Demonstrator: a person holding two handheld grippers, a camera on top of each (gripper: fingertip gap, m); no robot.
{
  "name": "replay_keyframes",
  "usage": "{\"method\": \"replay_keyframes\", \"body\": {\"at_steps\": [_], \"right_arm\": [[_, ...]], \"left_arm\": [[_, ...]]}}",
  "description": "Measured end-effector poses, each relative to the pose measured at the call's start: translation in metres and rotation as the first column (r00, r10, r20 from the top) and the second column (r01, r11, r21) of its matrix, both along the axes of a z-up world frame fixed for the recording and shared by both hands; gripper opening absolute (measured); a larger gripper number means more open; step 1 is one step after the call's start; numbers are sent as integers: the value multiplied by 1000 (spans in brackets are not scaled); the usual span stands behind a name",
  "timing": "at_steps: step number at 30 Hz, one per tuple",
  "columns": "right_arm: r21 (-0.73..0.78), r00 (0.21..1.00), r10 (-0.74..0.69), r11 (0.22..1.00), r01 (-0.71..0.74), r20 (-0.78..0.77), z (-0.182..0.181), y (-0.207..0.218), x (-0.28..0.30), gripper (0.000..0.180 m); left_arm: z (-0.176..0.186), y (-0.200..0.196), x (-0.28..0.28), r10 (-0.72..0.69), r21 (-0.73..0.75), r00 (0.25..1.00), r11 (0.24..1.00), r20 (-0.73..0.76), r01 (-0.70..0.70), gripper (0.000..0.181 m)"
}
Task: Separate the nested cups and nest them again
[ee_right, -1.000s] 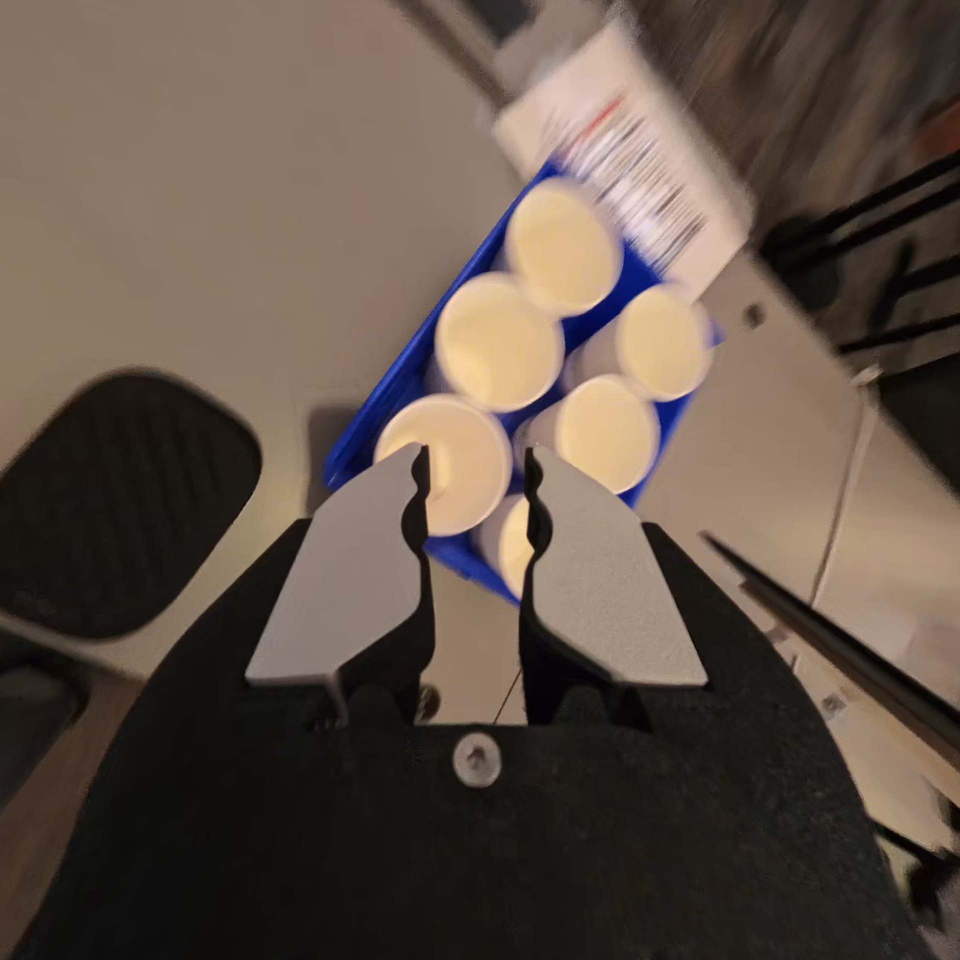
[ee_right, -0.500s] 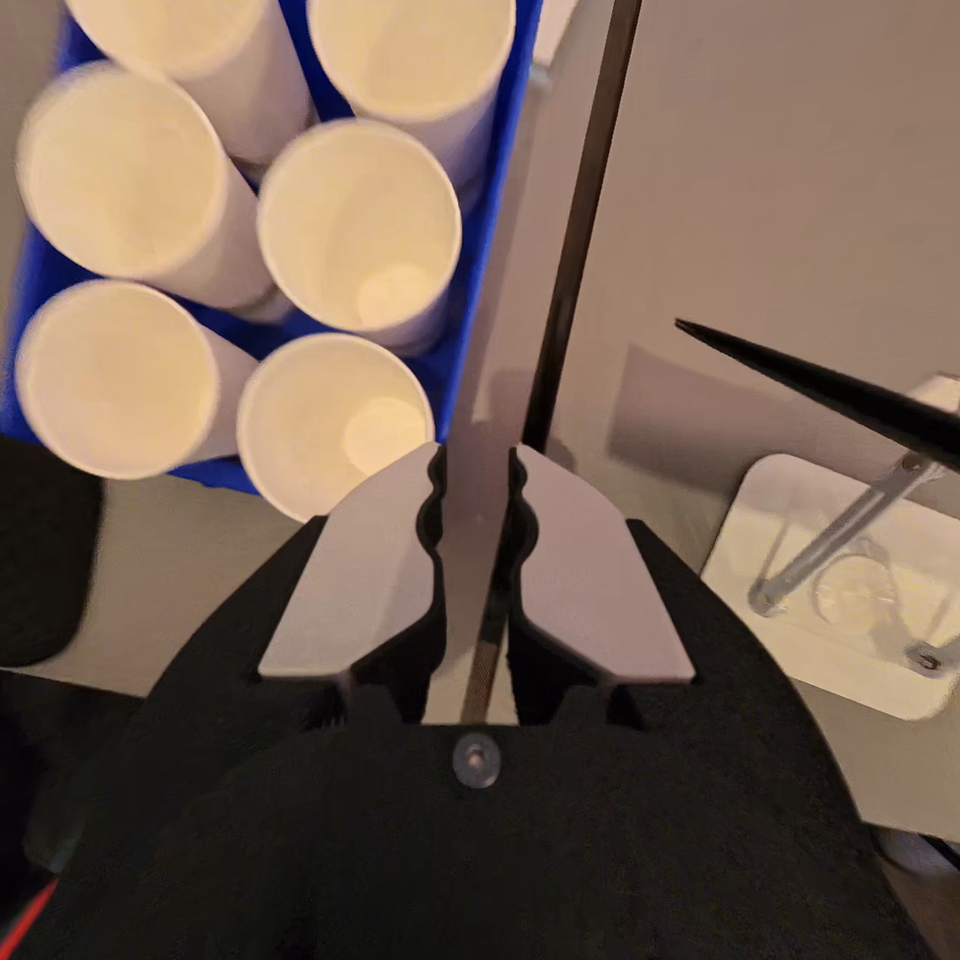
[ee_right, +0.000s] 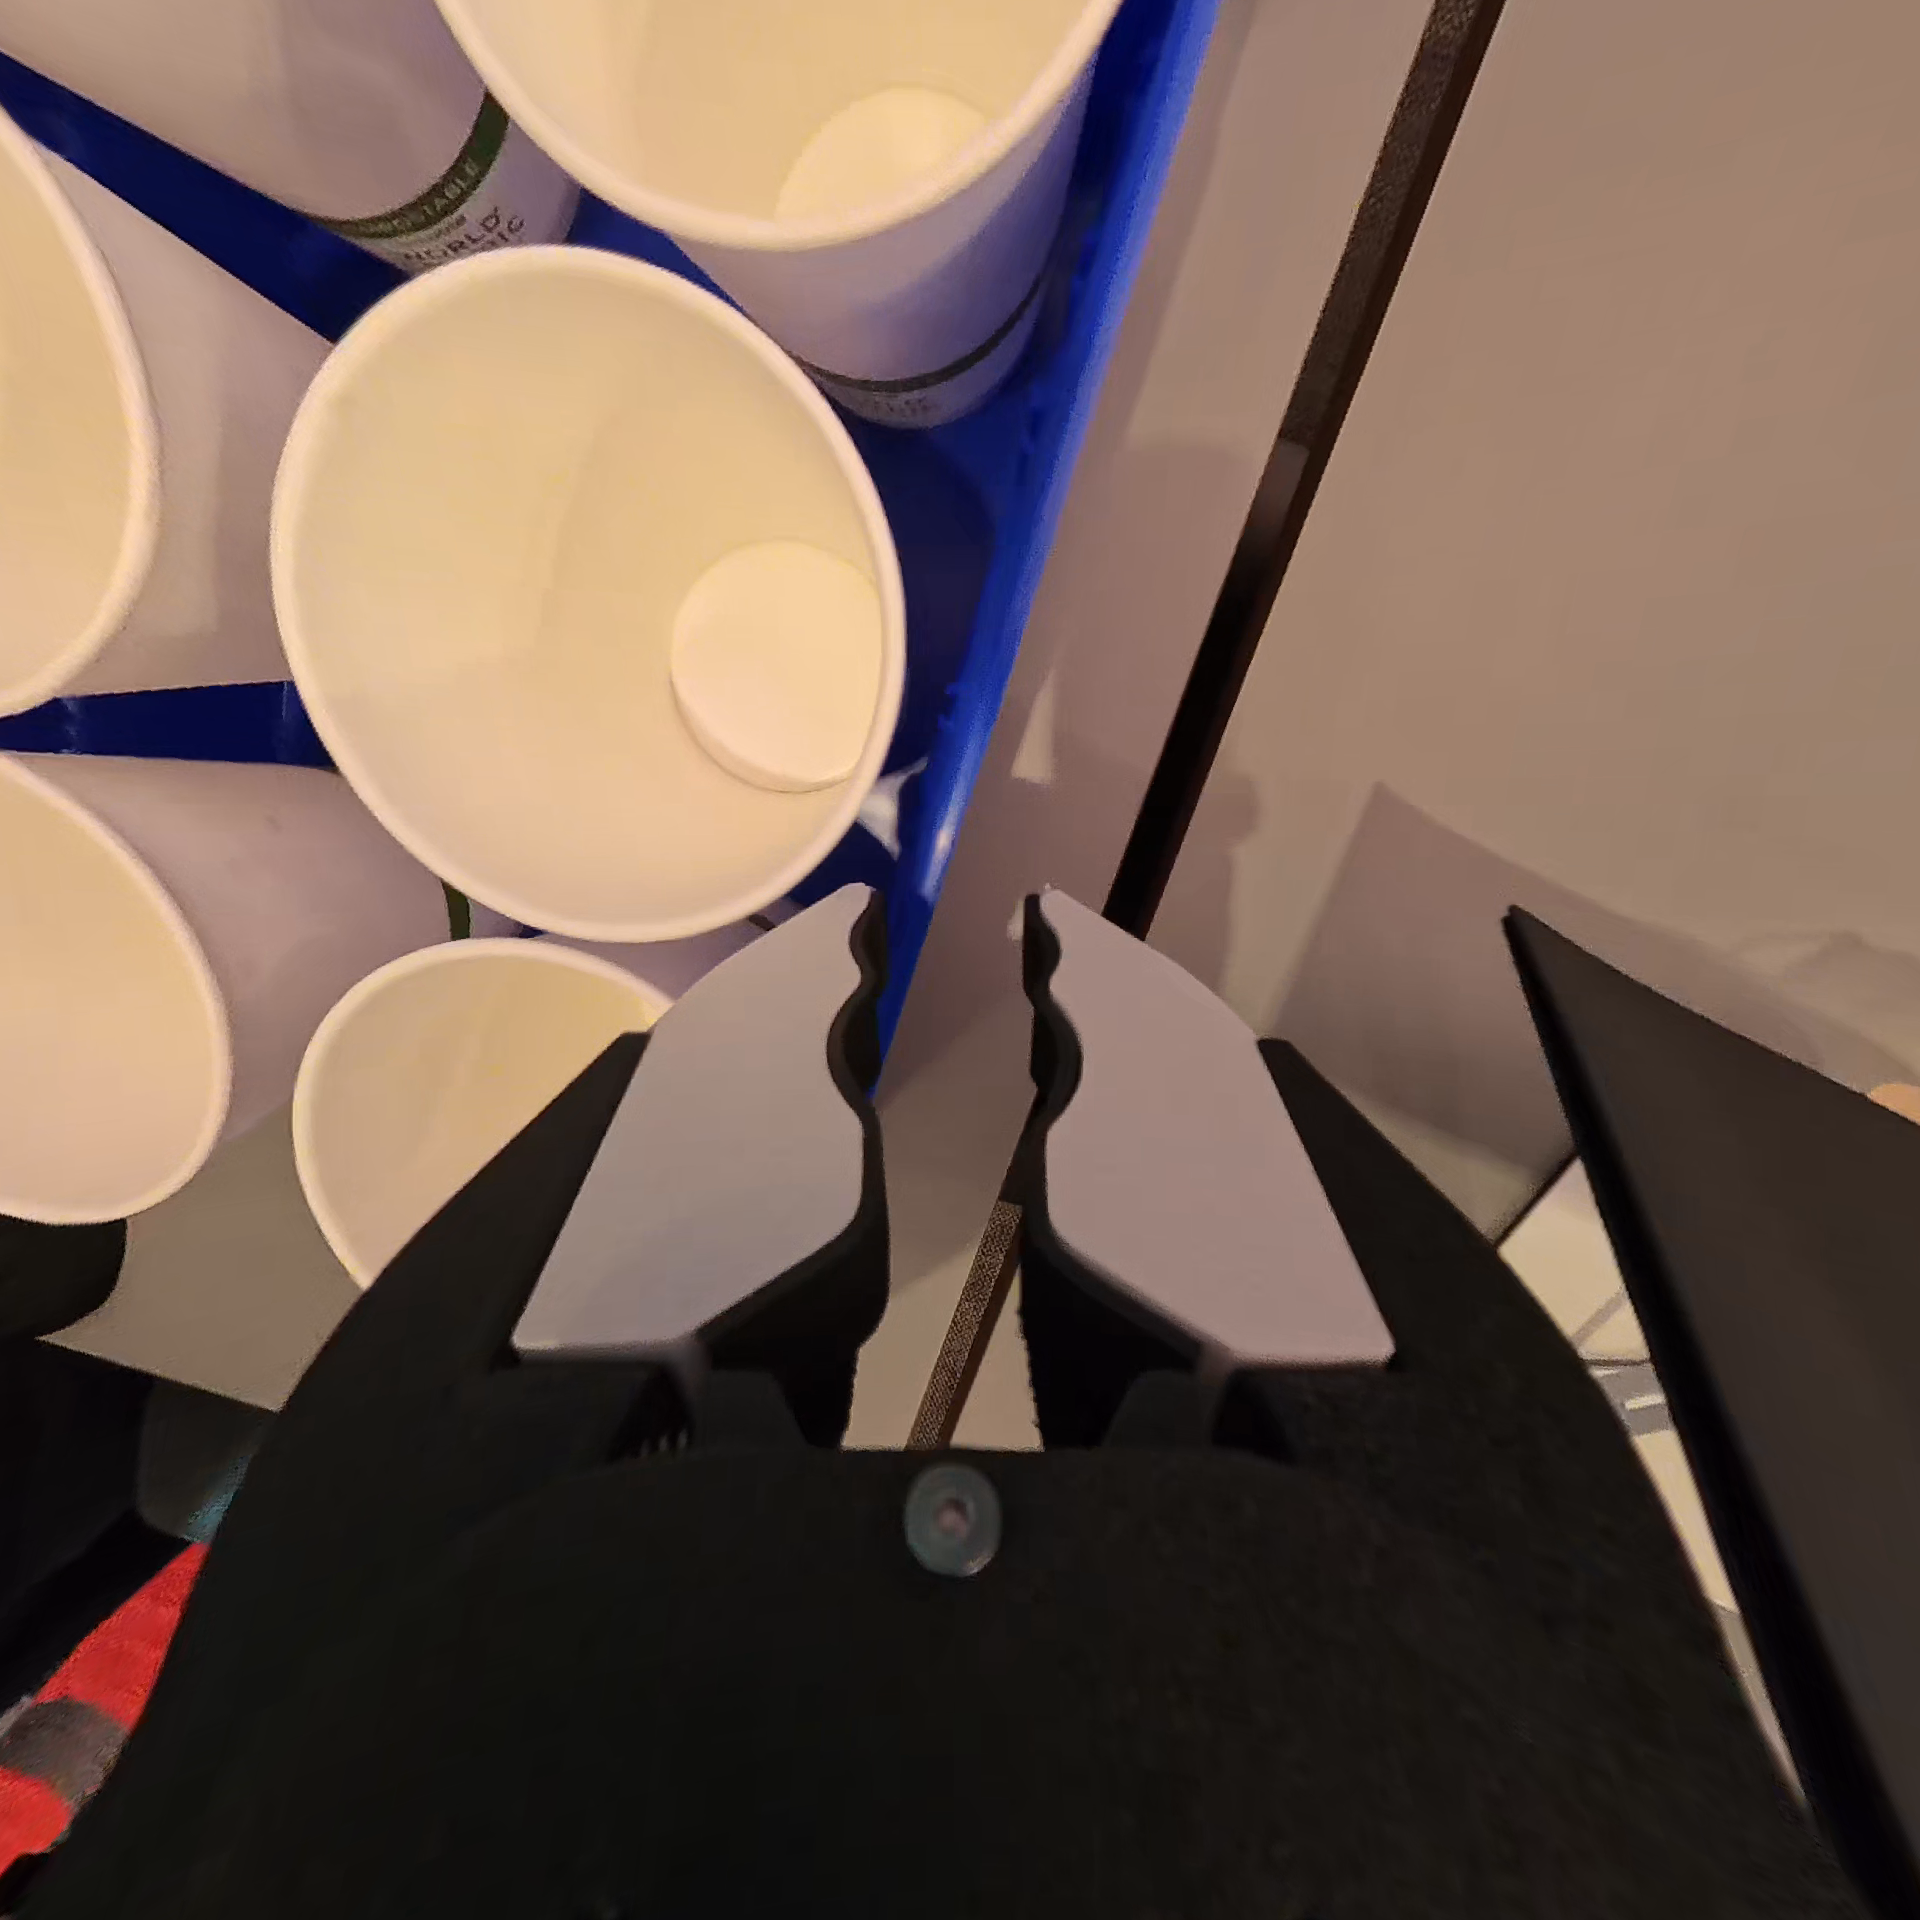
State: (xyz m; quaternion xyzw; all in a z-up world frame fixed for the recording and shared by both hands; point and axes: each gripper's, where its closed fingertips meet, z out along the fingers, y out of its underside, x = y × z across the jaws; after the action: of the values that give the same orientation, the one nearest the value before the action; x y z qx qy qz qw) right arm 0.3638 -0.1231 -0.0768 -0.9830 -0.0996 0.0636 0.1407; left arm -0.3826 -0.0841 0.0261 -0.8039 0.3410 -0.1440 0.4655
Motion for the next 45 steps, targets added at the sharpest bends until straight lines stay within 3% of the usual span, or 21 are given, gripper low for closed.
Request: {"method": "replay_keyframes", "body": {"at_steps": [7, 13, 17, 22, 27, 31, 35, 45], "right_arm": [[-62, 999, 32, 998, -33, -13, -13, -2, -11, 7], [-66, 994, -26, 998, 19, -104, -12, -2, -14, 6], [-67, 996, -28, 998, 22, -87, -12, -2, -13, 5], [-69, 996, -29, 997, 23, -84, -12, -2, -14, 5], [-57, 996, -35, 998, 30, -87, -12, -1, -14, 5], [-64, 997, -39, 997, 34, -65, -12, -2, -14, 5], [-80, 999, -32, 996, 29, -28, -12, -2, -13, 6], [-93, 999, -43, 995, 42, -9, -12, -3, -13, 6]], "left_arm": [[-29, 7, -118, 363, -14, 929, 931, -72, -365, 86], [-49, 8, -195, 602, -22, 783, 791, -157, -612, 85], [-67, 4, -226, 677, -84, 712, 711, -187, -698, 80], [-99, 1, -237, 697, -234, 682, 641, -221, -731, 78], [-104, 4, -219, 691, -332, 715, 652, -109, -681, 45], [-129, -2, -193, 619, -445, 768, 648, -166, -619, 50], [-131, 0, -215, 609, -246, 670, 635, -424, -732, 6], [-131, 20, -161, 566, -248, 707, 678, -425, -692, 6]]}}
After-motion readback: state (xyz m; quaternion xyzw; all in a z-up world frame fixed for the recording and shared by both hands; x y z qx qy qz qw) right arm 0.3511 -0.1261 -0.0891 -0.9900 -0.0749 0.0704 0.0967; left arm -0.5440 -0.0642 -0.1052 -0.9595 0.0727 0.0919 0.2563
